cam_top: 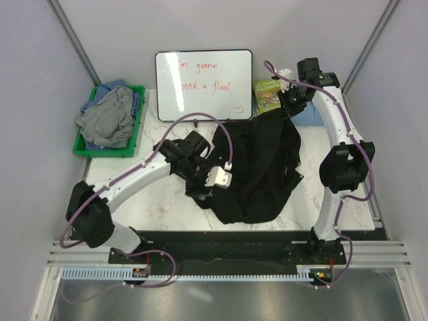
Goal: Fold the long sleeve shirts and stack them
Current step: Flatten the shirt out
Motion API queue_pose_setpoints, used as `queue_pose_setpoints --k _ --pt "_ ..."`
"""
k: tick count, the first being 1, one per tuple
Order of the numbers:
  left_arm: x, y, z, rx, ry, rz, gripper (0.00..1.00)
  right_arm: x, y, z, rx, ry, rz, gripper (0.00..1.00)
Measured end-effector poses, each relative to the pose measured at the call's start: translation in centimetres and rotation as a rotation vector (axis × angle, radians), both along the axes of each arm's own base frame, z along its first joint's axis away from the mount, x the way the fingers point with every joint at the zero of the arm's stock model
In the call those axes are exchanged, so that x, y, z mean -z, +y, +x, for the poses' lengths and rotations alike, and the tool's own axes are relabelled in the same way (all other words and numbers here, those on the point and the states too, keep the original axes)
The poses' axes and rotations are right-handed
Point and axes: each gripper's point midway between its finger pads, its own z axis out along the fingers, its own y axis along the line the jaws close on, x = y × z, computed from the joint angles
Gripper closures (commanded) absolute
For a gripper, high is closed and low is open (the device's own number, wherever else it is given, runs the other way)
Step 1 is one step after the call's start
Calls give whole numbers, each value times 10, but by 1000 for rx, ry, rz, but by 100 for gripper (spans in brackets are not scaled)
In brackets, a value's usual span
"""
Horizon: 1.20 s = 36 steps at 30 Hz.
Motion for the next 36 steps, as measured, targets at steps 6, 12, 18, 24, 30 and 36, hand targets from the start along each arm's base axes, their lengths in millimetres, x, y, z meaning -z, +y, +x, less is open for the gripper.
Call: queue_pose_setpoints --k 6,12,18,24,30,36 --pt "1 -43 86 -40 -79 -69 26 10 3 -11 -3 45 21 100" --pt "32 -56 117 9 -68 -89 33 9 5 -17 -2 53 33 100" --pt "51 -59 114 77 -56 -72 42 2 5 -19 -3 34 34 100" --pt "55 -59 111 126 -65 -65 62 1 5 -20 -3 34 34 100" --pt "69 -55 101 140 1 -40 84 1 5 -19 -2 33 31 100" --pt "67 -51 94 142 28 -24 98 2 3 -19 1 32 23 100"
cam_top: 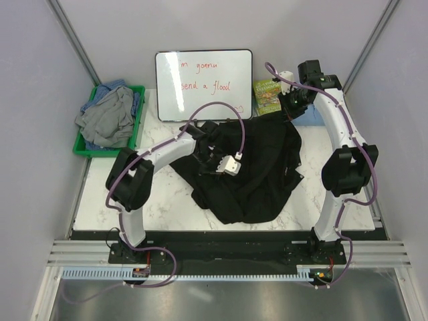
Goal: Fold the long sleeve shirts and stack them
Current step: Flatten the shirt out
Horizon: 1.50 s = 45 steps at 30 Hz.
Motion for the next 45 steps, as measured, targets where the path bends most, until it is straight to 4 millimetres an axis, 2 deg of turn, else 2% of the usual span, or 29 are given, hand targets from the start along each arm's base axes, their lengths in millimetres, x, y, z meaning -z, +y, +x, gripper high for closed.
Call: queue_pose_setpoints --k 3,6,7,8,9,10,11,12,13,14,15,17,18,20,22,24,25,27,30,32,33,34,36,38,40,41,42,45 --pt "-27 3 -5 -13 -27 -27 98 0 -2 1 3 -4 -10 100" --pt "-86 9 -28 5 -103 -94 98 0 -3 3 5 -11 -11 100" --pt "-109 11 -47 36 -151 -133 98 -1 -3 3 5 -13 -11 100" --pt "-122 13 -69 72 -171 -156 98 -1 -3 4 7 -16 -11 100" --pt "-134 17 -99 130 -192 -184 97 -1 -3 4 9 -16 -9 100" --pt "-138 19 -133 204 -198 -211 84 -2 -3 5 10 -19 -7 100" --pt "-134 22 -162 272 -187 -226 75 -4 -3 5 11 -23 -5 100" --pt "-124 31 -199 362 -159 -230 67 -7 -2 7 13 -31 -2 100" --pt "-112 41 -222 419 -126 -208 53 -9 -2 8 15 -37 1 100" --pt "-95 53 -242 468 -79 -159 47 -13 -2 9 15 -45 5 100" --pt "-78 63 -251 487 -43 -102 46 -16 -1 11 16 -55 7 100" --pt "-52 72 -254 474 2 -5 45 -19 0 12 16 -65 13 100" --pt "-43 72 -249 448 4 35 44 -19 0 12 16 -65 16 100" --pt "-40 64 -233 366 -3 42 44 -19 1 12 14 -64 21 100" --pt "-53 49 -204 221 3 12 43 -20 3 11 8 -64 29 100" --pt "-76 20 -156 62 -30 -63 41 -21 3 10 5 -65 33 100" --pt "-90 4 -126 -22 -66 -110 34 -21 4 7 3 -62 34 100" --pt "-115 -25 -68 -163 -141 -217 29 -22 4 2 -2 -59 40 100" --pt "-131 -49 -4 -329 -198 -299 28 -23 6 -5 -11 -52 53 100" --pt "-133 -63 37 -457 -207 -320 22 -23 8 -9 -15 -48 61 100" --pt "-132 -70 55 -511 -204 -330 15 -23 9 -10 -18 -46 66 100" --pt "-128 -76 71 -561 -196 -337 11 -23 9 -12 -20 -44 69 100" --pt "-119 -82 94 -643 -183 -346 9 -23 11 -14 -23 -39 80 100" --pt "-105 -83 106 -704 -168 -336 8 -23 13 -15 -28 -35 89 100" --pt "-95 -84 115 -749 -168 -322 15 -22 14 -17 -32 -30 96 100" --pt "-89 -86 122 -773 -173 -313 25 -22 14 -17 -34 -30 98 100" --pt "-84 -87 128 -791 -178 -309 55 -22 15 -18 -35 -28 101 100" --pt "-69 -85 139 -837 -164 -287 95 -23 16 -19 -40 -28 108 100"
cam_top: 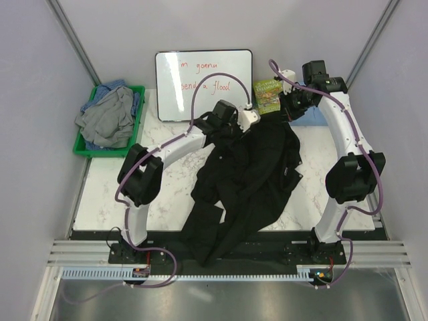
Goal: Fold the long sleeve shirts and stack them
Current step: Flatten the shirt out
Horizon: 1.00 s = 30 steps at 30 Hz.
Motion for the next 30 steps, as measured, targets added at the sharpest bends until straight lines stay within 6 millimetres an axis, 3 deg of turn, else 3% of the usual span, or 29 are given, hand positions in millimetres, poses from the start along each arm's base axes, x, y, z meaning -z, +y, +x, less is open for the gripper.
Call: queue_pose_setpoints --k 3,5,7,8,9,12,14,17,19,22,27,30 --pt "3 21 4 -40 59 -9 98 0 0 -3 -4 2 -2 100" --pt "-3 55 7 -84 88 -26 98 2 -2 -7 -8 6 -6 100" --pt "-14 118 4 -174 123 -47 94 5 -5 -13 -11 17 -11 100" --pt "-23 152 3 -229 128 -66 86 8 -7 -17 -13 24 -15 100" --pt "-33 192 2 -297 122 -89 68 11 -9 -21 -14 31 -19 100" --pt "-53 296 2 -503 73 -115 51 23 -15 -38 -20 64 -33 100" --pt "-51 337 -2 -591 85 -121 48 30 -17 -45 -21 89 -35 100" --pt "-32 379 -9 -686 169 -148 45 37 -16 -48 -24 112 -30 100" --pt "-22 387 -14 -699 220 -162 42 39 -14 -43 -27 116 -22 100" --pt "-21 377 -17 -660 240 -176 42 42 -12 -31 -30 118 -16 100" --pt "-23 331 -4 -521 229 -158 41 49 -11 -13 -28 124 -16 100" --pt "-13 309 11 -467 232 -122 41 49 -11 -10 -27 128 -16 100"
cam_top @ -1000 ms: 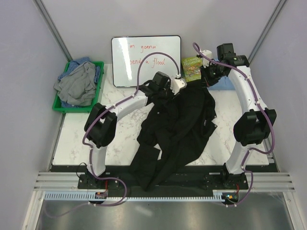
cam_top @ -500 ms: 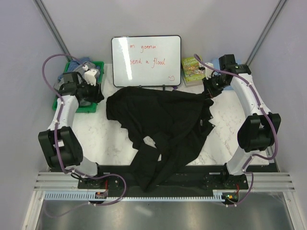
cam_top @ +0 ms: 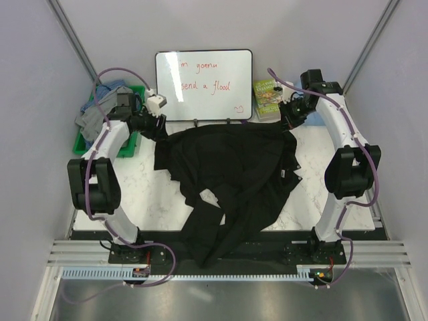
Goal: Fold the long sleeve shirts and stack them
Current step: Flatten the shirt out
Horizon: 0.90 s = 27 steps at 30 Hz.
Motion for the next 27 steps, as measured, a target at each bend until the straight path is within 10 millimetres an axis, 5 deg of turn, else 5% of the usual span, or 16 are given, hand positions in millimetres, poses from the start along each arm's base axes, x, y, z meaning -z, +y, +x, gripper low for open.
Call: queue_pose_setpoints --k 11,19,22,24,27 --pt "43 -59 19 162 -21 248 45 -17 1 8 14 -33 4 100" --pt "51 -37 53 79 -80 403 47 -13 2 12 14 -24 4 100" --pt "53 -29 66 51 -95 440 65 -12 1 12 14 -23 3 100" --pt "56 -26 68 50 -92 450 86 -13 2 13 13 -26 1 100" --pt "60 -22 66 59 -77 453 98 -16 3 16 12 -36 0 100"
